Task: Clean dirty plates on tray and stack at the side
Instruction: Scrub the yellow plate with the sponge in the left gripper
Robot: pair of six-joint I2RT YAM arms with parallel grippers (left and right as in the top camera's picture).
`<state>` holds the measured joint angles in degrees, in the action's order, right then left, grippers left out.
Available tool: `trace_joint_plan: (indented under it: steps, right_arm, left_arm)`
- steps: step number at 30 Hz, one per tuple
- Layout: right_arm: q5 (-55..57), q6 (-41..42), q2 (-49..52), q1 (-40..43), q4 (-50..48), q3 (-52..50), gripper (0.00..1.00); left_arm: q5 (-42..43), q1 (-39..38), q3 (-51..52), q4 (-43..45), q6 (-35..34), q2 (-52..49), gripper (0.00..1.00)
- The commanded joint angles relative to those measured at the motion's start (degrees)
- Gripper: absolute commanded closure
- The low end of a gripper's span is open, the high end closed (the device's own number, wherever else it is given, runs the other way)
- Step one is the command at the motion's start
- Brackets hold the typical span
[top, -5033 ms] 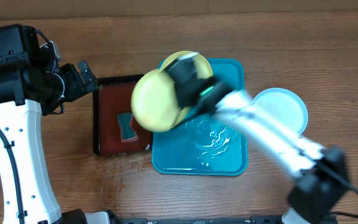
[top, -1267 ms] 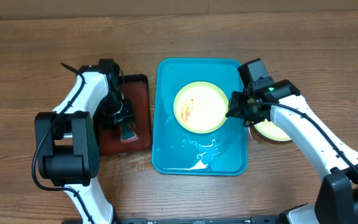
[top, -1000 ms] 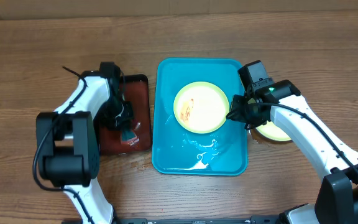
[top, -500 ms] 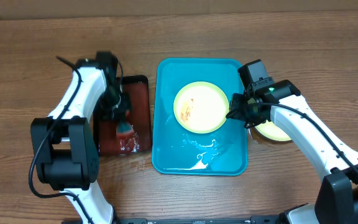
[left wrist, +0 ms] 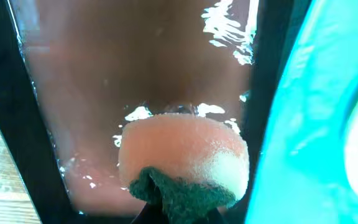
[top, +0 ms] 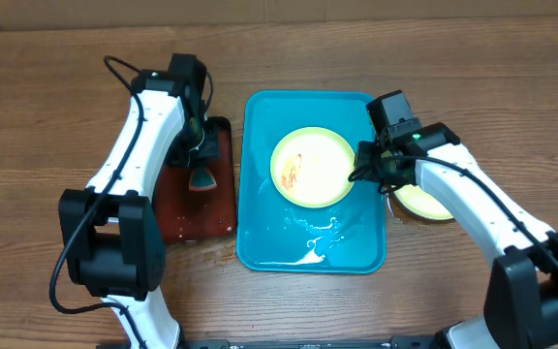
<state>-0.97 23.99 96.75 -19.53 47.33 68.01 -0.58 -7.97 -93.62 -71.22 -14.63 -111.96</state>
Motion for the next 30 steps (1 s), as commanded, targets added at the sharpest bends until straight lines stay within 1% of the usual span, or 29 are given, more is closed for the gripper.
trace_joint_plan:
  steps: [1, 3, 5, 9, 11, 13, 15, 16, 18, 20, 23, 26, 28, 30]
  right_arm:
    - [0.9, 0.2, 2.4, 0.3, -0.9, -0.2, 0.53]
    - [0.8, 0.2, 3.8, 0.3, -1.7, -0.2, 0.51]
    - [0.4, 0.2, 5.2, 0.3, -2.7, -0.2, 0.51]
    - [-0.2, -0.3, 9.0, 0.3, -6.3, -0.2, 0.51]
    - [-0.7, -0.4, 10.8, 0.3, -8.3, -0.2, 0.53]
    - [-3.1, -1.6, 12.7, 0.2, -10.4, -0.2, 0.60]
    - [-4.4, -1.7, 14.0, 0.2, -11.4, -0.2, 0.73]
    - [-4.5, -1.5, 14.5, 0.2, -11.5, -0.2, 0.81]
    - [-4.8, -1.5, 14.8, 0.1, -11.2, -0.2, 0.92]
    - [-5.2, -1.5, 14.8, 0.1, -10.2, -0.2, 0.96]
    - [-5.1, -1.5, 14.8, 0.0, -8.9, -0.2, 0.96]
    - [-5.1, -1.6, 14.8, 0.0, -8.0, -0.2, 0.96]
    - [-5.1, -1.6, 14.8, 0.0, -7.4, -0.2, 0.96]
    - [-5.1, -1.6, 14.8, 0.0, -6.9, -0.2, 0.96]
  left_arm:
    - [5.7, -2.5, -5.6, 1.0, 0.2, 0.8, 0.96]
    - [12.5, -4.7, -5.8, 4.0, -1.1, 0.7, 0.96]
    - [15.6, -6.8, -5.4, 7.3, -3.2, 0.1, 0.96]
    - [15.5, -11.9, -4.8, 14.1, -6.8, -2.7, 0.96]
    - [15.5, -14.3, -4.8, 16.6, -7.7, -4.6, 0.96]
    - [15.5, -16.3, -4.8, 18.9, -8.0, -6.6, 0.96]
    - [15.5, -17.8, -4.8, 21.0, -8.9, -8.4, 0.96]
    - [15.5, -18.5, -4.8, 22.2, -9.3, -9.4, 0.96]
    - [15.5, -19.5, -4.8, 23.8, -10.1, -11.0, 0.96]
    - [15.7, -20.3, -4.8, 25.5, -11.9, -13.0, 0.96]
    - [15.7, -21.0, -4.8, 25.8, -12.7, -15.7, 0.96]
    - [14.7, -21.0, -4.8, 24.1, -14.3, -18.0, 0.96]
    - [9.5, -20.5, -4.9, 20.9, -17.3, -18.3, 0.96]
    - [1.1, -19.9, -5.4, 16.5, -20.0, -18.2, 0.96]
